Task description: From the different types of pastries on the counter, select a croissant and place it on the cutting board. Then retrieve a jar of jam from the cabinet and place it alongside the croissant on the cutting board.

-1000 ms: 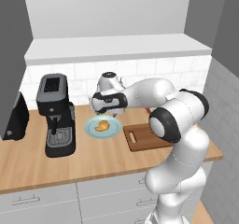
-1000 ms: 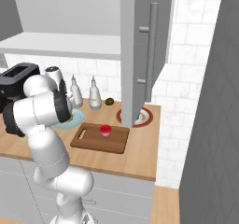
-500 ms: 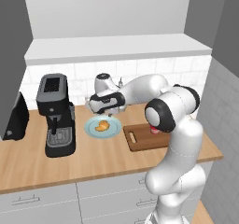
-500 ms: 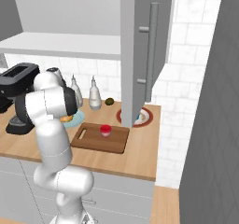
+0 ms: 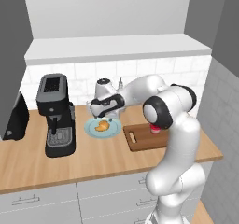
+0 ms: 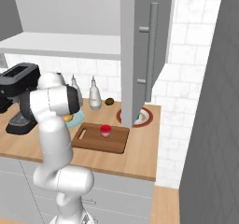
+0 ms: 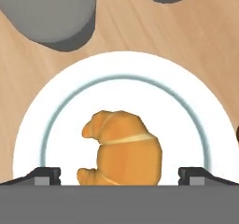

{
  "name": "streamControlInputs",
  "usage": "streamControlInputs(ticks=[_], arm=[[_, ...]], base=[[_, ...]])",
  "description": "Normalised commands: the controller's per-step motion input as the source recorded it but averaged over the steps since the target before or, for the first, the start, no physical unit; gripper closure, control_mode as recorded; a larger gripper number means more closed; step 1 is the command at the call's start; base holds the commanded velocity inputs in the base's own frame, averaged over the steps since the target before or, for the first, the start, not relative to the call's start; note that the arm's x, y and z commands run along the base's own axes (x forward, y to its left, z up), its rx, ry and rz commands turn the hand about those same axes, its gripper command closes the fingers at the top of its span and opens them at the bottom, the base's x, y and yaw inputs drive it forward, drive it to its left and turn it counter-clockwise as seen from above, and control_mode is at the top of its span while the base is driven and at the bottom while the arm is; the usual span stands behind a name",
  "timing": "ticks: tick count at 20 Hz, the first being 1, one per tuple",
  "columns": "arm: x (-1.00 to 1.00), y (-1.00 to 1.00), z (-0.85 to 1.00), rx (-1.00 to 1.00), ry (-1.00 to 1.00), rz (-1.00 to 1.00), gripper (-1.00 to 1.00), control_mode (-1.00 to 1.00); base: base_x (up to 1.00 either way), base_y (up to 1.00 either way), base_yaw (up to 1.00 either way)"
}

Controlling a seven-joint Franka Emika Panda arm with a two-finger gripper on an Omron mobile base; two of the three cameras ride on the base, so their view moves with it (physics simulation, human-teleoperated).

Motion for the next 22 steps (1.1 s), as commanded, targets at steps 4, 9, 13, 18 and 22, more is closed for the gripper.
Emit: streamControlInputs(ticks=[4, 9, 13, 18, 22], arm=[[0.00, 0.00, -0.56, 0.00, 0.07, -0.04, -1.00, -1.00], [0.00, 0.01, -0.37, -0.02, 0.09, 0.00, -1.00, -1.00], [0.00, 0.11, -0.06, 0.00, 0.00, 0.00, 1.00, -1.00], [0.00, 0.04, 0.00, 0.00, 0.00, 0.00, 1.00, -1.00], [-0.13, 0.00, 0.07, 0.00, -0.12, 0.00, 1.00, -1.00]], base=[[0.00, 0.00, 0.00], [0.00, 0.00, 0.00], [0.00, 0.00, 0.00], [0.00, 0.00, 0.00], [0.00, 0.00, 0.00]])
